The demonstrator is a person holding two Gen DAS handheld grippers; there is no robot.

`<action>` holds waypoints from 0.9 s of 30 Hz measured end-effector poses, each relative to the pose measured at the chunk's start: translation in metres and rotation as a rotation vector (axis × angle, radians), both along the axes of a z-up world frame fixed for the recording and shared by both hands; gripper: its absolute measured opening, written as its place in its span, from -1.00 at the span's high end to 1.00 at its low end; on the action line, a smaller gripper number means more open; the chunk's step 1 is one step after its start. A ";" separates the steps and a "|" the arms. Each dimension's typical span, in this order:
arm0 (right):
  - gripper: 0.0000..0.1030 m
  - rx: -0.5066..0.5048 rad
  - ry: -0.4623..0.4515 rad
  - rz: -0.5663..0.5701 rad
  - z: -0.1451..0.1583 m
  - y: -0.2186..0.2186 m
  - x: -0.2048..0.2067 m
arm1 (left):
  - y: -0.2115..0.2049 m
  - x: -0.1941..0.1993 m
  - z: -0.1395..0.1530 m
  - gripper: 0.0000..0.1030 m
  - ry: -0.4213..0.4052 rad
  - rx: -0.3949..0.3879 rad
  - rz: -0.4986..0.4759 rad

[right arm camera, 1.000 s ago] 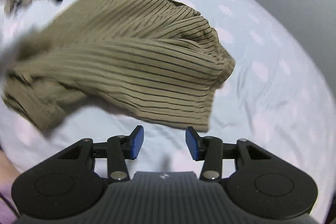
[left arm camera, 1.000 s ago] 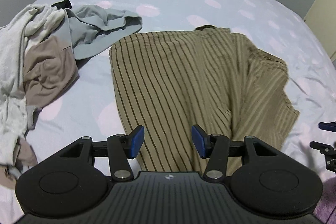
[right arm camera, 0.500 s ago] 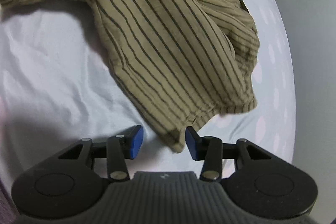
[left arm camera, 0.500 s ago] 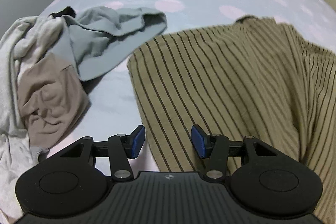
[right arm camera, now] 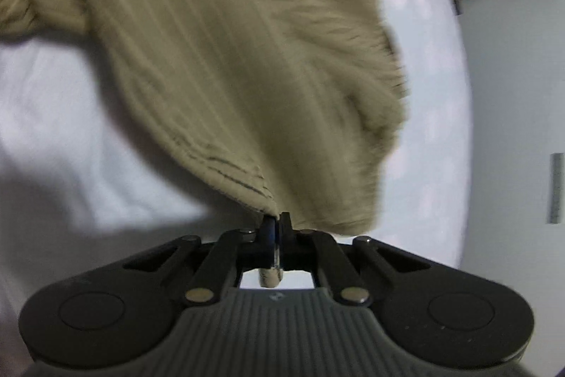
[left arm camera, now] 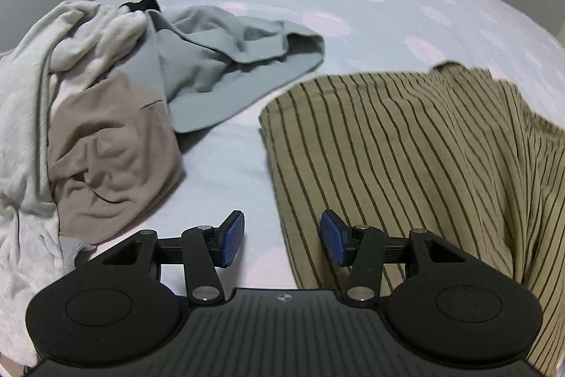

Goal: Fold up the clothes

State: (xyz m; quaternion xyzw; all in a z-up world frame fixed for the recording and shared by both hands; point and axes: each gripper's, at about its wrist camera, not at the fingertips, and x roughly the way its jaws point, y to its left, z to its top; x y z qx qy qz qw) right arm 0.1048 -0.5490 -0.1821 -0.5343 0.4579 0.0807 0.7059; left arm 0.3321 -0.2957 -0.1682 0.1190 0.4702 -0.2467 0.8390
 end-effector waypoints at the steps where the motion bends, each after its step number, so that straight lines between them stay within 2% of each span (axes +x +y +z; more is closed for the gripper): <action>1: 0.96 -0.016 -0.026 0.011 0.011 0.004 0.005 | 0.000 -0.001 0.001 0.09 -0.002 -0.006 -0.006; 5: 0.96 -0.068 -0.129 0.064 0.054 0.029 0.030 | -0.002 -0.004 0.002 0.10 -0.011 -0.020 -0.036; 7: 0.96 -0.092 -0.170 0.105 0.070 0.045 0.045 | 0.000 -0.004 0.002 0.19 -0.004 -0.033 -0.044; 9: 0.96 -0.113 -0.196 0.155 0.081 0.064 0.058 | 0.004 -0.003 0.004 0.31 0.019 -0.072 -0.042; 14: 0.96 -0.127 -0.234 0.302 0.100 0.114 0.099 | 0.015 0.003 0.006 0.34 0.038 -0.124 -0.012; 20: 0.96 -0.126 -0.238 0.484 0.093 0.172 0.142 | 0.026 0.015 0.001 0.35 0.056 -0.169 0.034; 27: 0.97 -0.094 -0.181 0.564 0.054 0.210 0.178 | 0.035 0.025 -0.006 0.36 0.058 -0.178 0.066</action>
